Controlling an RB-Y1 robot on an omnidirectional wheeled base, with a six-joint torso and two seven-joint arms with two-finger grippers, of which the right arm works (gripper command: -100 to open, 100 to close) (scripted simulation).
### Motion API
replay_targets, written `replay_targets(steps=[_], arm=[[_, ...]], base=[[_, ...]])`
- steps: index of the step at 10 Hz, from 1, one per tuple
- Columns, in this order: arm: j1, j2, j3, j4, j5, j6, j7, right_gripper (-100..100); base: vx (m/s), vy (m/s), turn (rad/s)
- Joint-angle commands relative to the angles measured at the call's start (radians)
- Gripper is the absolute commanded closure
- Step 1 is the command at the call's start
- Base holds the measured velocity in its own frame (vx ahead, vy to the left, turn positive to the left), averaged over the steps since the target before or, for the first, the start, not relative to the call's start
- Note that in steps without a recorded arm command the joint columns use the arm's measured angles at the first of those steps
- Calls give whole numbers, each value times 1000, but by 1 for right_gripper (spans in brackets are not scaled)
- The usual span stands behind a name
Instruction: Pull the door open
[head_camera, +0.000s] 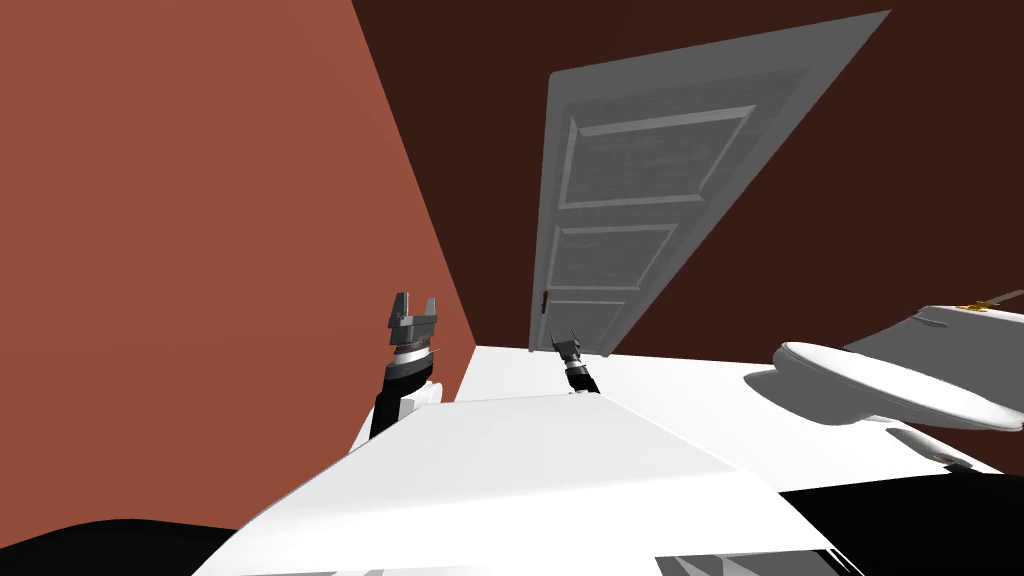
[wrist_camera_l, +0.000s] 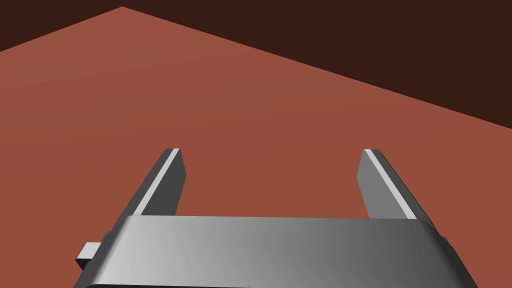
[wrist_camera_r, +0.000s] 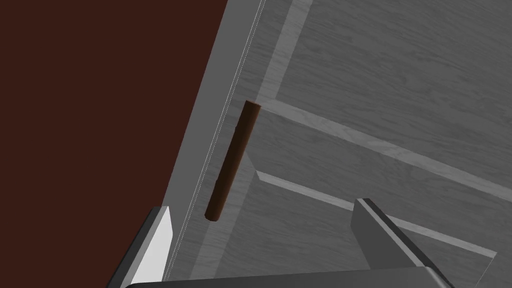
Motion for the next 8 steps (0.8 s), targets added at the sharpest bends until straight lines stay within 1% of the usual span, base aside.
replay_targets(steps=[1, 3, 4, 8], arm=[[-12, -7, 5, 34, -16, -12, -32, -100], [-23, -14, 11, 70, -35, -24, -66, -100], [-34, -20, 17, 103, -53, -34, -98, -100], [-55, -32, 28, 169, -87, -55, -160, -100]], base=[[121, 9, 16], [96, 15, 18], [122, 23, 25], [113, 9, 19]])
